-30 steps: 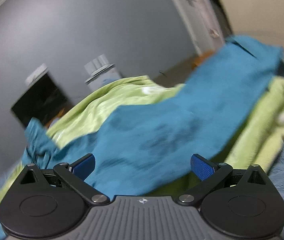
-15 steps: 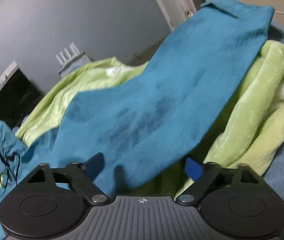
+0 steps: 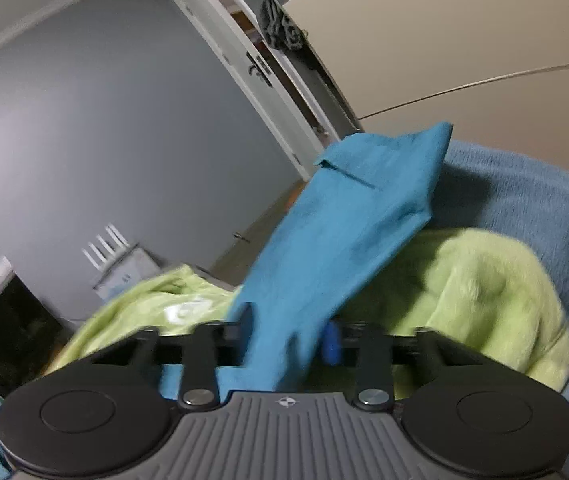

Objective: Fold large clothes
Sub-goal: 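Grasp the teal jacket's sleeve with the right tool and lift it, then fold the held sleeve across the jacket's chest and open the right tool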

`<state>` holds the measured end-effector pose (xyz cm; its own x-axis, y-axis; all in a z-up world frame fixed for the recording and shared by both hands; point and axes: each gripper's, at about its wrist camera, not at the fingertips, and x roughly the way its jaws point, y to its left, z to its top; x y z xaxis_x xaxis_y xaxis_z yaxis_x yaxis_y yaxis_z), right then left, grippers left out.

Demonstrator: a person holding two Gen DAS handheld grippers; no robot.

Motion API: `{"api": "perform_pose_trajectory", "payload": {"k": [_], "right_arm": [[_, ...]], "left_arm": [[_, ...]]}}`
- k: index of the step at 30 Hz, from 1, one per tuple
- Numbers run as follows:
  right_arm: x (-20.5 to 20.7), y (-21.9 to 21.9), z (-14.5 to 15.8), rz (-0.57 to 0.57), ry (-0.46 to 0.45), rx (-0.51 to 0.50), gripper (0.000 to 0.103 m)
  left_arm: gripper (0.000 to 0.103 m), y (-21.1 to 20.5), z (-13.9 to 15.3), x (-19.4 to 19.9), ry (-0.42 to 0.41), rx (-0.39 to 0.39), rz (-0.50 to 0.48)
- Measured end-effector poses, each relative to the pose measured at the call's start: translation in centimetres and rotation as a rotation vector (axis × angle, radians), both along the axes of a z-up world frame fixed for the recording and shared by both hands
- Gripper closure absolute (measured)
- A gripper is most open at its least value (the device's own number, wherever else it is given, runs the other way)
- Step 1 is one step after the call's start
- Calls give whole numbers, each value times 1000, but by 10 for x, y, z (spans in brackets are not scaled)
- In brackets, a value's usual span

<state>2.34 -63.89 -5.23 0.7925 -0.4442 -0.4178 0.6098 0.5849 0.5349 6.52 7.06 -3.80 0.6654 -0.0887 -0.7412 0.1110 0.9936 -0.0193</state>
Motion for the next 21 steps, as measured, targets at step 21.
{"api": "perform_pose_trajectory", "payload": {"k": [21], "right_arm": [[99,342,133,817,-138,-712,100]], "left_arm": [[0,16,1,-9,-33,-115,-9]]}}
